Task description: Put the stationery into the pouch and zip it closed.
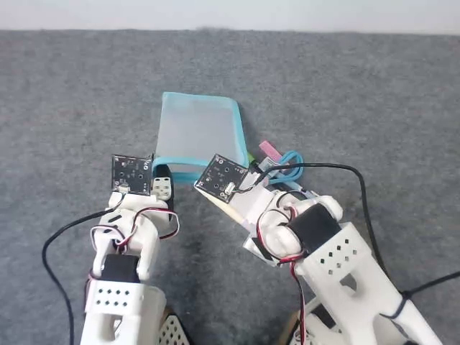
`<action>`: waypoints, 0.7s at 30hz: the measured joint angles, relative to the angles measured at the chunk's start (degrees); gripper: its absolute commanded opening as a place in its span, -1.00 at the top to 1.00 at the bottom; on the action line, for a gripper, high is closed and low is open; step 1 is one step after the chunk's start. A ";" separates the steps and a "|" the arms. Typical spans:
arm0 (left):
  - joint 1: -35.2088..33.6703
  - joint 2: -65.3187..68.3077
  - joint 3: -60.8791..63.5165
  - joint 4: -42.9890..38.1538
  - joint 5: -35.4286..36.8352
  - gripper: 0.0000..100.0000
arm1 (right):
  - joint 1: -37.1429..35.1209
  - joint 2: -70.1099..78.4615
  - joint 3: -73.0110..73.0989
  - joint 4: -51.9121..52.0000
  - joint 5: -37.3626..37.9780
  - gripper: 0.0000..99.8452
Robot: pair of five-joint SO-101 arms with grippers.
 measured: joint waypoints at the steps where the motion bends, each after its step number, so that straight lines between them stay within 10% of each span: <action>1: 0.00 0.00 0.00 0.00 0.00 0.98 | 0.00 0.00 0.00 0.00 0.00 0.99; 21: 0.09 0.00 0.00 0.00 0.00 0.98 | 6.77 21.80 -17.23 4.04 0.00 0.99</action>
